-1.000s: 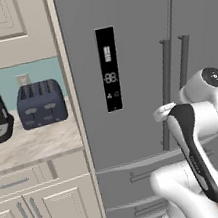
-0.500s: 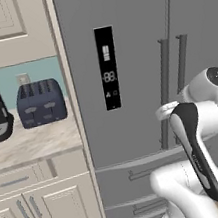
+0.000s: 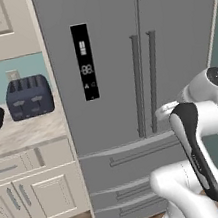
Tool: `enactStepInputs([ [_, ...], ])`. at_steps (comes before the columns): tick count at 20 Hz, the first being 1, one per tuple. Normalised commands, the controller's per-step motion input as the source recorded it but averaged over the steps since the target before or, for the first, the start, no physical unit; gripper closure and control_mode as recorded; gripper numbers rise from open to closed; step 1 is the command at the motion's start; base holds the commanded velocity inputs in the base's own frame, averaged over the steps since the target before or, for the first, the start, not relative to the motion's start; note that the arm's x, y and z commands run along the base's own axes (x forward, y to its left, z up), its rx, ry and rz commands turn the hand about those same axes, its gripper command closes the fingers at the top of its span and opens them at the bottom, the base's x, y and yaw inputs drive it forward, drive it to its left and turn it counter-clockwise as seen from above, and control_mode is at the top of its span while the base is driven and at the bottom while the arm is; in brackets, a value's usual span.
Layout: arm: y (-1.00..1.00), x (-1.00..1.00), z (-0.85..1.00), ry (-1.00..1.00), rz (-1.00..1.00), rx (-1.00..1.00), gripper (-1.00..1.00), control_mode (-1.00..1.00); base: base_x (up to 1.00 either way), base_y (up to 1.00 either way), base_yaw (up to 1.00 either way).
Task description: Take the cake and donut from the fridge and place them on the empty tray on the dining counter.
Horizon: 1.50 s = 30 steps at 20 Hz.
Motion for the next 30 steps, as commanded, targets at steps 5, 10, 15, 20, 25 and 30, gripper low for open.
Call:
enactStepInputs([
  [5, 0.0, 0.0, 0.0, 0.0, 0.0, 0.0, -1.0, 1.0, -0.11, -0.26, -0.03],
  [10, 0.0, 0.0, 0.0, 0.0, 0.0, 0.0, -1.0, 1.0, -0.09, 0.0, 0.0],
  [15, 0.0, 0.0, 0.0, 0.0, 0.0, 0.0, -1.0, 1.0, -0.34, 0.0, 0.0],
  [20, 0.0, 0.0, 0.0, 0.0, 0.0, 0.0, -1.0, 1.0, -0.24, 0.0, 0.0],
  [25, -0.06, 0.12, 0.0, -0.01, 0.0, 0.02, -1.0, -1.0, 0.04, 0.0, 0.0],
  [30, -0.27, 0.58, 0.02, -0.2, -0.11, 0.05, -1.0, -1.0, 0.0, 0.0, 0.0],
])
